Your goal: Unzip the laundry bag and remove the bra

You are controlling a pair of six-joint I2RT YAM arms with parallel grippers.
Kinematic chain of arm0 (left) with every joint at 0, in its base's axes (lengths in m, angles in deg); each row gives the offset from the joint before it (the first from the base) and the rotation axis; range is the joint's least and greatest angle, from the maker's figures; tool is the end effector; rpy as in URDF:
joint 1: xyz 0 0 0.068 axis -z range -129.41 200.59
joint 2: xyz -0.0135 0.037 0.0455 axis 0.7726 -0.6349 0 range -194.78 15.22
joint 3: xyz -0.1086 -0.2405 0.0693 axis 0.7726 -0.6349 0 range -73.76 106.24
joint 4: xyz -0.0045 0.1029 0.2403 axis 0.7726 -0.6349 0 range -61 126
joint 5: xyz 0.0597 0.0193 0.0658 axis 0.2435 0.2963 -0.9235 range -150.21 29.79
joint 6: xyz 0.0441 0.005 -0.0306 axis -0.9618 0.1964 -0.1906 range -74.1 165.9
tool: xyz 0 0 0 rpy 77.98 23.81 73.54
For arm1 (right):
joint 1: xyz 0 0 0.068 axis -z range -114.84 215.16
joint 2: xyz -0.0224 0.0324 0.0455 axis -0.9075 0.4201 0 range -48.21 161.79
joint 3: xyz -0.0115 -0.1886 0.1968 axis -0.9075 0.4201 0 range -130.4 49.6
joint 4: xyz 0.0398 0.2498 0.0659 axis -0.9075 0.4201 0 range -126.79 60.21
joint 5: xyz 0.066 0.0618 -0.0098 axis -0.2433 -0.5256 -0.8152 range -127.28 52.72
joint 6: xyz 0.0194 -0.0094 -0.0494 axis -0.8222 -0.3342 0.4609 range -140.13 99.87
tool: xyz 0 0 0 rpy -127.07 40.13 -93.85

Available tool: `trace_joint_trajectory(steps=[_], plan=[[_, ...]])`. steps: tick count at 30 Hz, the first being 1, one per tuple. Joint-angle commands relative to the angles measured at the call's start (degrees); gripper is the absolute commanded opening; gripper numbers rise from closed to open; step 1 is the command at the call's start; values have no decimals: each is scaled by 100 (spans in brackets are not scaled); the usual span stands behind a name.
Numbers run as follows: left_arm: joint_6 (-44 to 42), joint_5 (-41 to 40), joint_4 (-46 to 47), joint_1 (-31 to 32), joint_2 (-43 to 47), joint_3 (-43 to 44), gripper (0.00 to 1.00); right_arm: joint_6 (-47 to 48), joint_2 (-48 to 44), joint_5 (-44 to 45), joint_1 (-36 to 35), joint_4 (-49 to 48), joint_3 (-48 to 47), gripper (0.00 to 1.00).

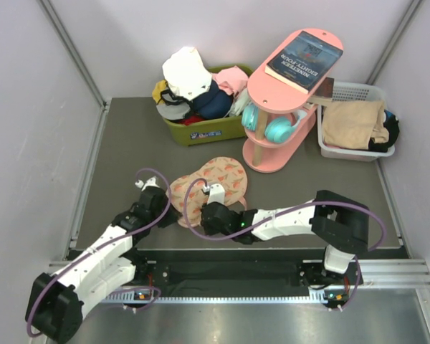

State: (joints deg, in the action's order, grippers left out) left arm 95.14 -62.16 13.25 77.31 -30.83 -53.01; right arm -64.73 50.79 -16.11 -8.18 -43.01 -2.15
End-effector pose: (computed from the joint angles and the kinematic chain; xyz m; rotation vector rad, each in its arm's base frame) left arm 0.1410 -0.0695 0.1717 -0.5018 2.4369 -0.5538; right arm 0.1133 0.3340 0.1648 -0.3836 2.2901 0.6799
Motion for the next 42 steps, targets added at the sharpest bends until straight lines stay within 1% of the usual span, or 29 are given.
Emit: trace_joint_trajectory(steps=[1,6,10,11,12,13,16,17,20,22,24,27,30,33,37,38,40,41,42], plan=[[-361,-490,103,-35,-194,306,0,13,-408,467,197,332,191,0],[-554,-490,551,-53,-580,394,0,91,-478,441,233,279,183,0],[-801,-551,885,-97,-1064,709,0,109,-312,55,215,33,-28,0],[-845,-595,886,-97,-1152,798,1,109,-207,-94,224,-11,-81,0],[-932,-648,816,-106,-1318,894,5,101,-154,-156,215,-98,-133,0],[-977,-735,780,-114,-1363,1052,21,92,-110,-209,206,-134,-221,0],[-1056,-815,553,-141,-1408,1159,47,48,58,-394,180,-283,-414,0],[-1056,-824,508,-149,-1373,1142,67,39,128,-481,189,-327,-450,0],[-890,-868,192,-167,-1118,949,88,30,268,-622,189,-450,-617,0],[-714,-859,25,-167,-794,774,92,39,339,-666,180,-450,-775,0],[-504,-772,-169,-167,-417,632,95,74,444,-728,171,-477,-863,0],[-266,-552,-266,-167,-29,377,95,118,567,-781,180,-503,-1039,0],[-134,-473,-108,-167,148,105,94,136,655,-877,180,-547,-1188,0],[-124,-560,59,-176,35,95,90,136,691,-922,171,-565,-1224,0],[-195,-674,331,-176,-229,183,78,127,621,-913,162,-573,-1154,0],[-212,-683,384,-176,-291,210,71,127,612,-895,162,-582,-1127,0],[-239,-683,489,-176,-458,271,63,118,568,-886,162,-582,-1075,0],[-247,-692,534,-176,-502,289,55,109,559,-869,162,-591,-1057,0],[-274,-701,577,-176,-581,306,50,109,559,-869,154,-591,-1022,0]])
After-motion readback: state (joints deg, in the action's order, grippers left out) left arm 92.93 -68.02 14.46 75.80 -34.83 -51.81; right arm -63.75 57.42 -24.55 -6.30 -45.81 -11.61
